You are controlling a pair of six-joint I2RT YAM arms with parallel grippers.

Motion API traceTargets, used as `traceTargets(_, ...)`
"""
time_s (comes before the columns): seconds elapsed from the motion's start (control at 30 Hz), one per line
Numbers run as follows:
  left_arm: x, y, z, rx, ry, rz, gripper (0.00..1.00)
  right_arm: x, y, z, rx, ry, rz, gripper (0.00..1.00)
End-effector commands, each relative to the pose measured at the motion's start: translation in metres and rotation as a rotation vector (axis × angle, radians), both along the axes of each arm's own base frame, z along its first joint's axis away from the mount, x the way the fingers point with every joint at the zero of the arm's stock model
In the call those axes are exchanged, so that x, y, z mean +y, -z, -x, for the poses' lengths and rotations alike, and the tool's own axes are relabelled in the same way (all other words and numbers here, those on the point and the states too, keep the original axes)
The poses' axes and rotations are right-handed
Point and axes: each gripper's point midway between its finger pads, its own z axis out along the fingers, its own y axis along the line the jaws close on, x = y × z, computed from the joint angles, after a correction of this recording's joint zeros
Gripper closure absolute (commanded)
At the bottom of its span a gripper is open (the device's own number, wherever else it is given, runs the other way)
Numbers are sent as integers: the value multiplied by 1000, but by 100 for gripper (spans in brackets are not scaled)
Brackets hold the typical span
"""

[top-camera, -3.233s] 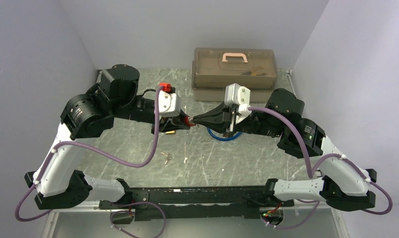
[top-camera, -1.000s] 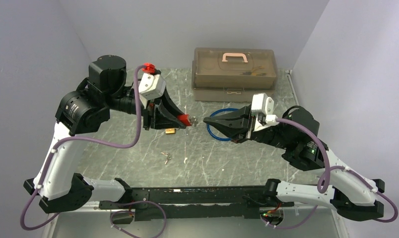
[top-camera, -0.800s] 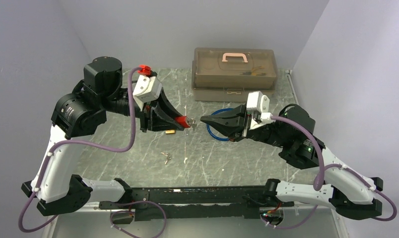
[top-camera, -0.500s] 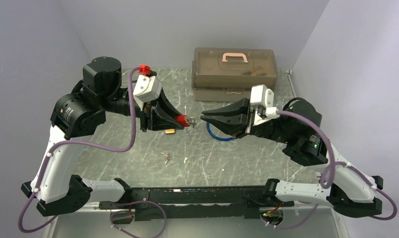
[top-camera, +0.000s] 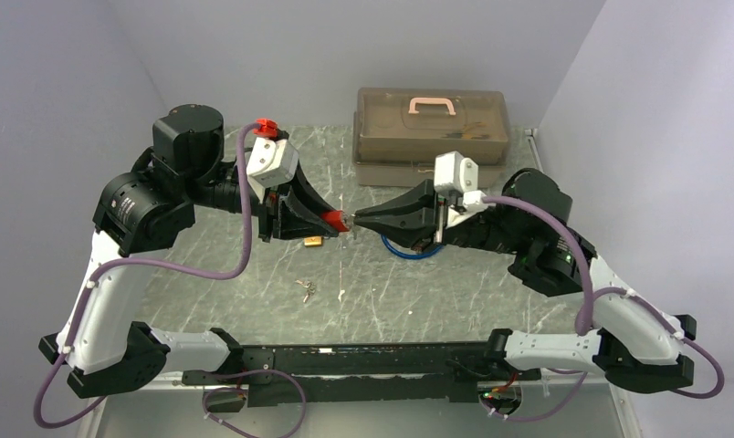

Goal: Unlock with the key

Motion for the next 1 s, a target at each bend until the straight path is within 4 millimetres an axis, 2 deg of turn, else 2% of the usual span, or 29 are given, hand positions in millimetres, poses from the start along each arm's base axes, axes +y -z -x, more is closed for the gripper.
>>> traceTargets(0.0, 2, -13, 4, -52, 15, 46, 100, -6, -15, 4, -27, -14, -24, 87)
traceTargets(0.13, 2, -13, 4, -52, 14, 45, 100, -6, -15, 4, -26, -21, -20, 93)
traceTargets(0.2, 3, -13, 5, -53, 15, 47, 100, -6, -15, 5, -27, -25, -19, 100)
traceTargets(0.5, 2, -16, 4, -57, 12, 51, 100, -6, -11, 3, -14, -29, -13, 100)
traceTargets(0.77, 2, -21, 4, -69, 12, 64, 100, 1, 3, 0, 34, -47, -7, 100)
traceTargets(0.97, 3, -32, 8, -92, 24, 91, 100, 7, 14, -5, 94, -61, -37, 100)
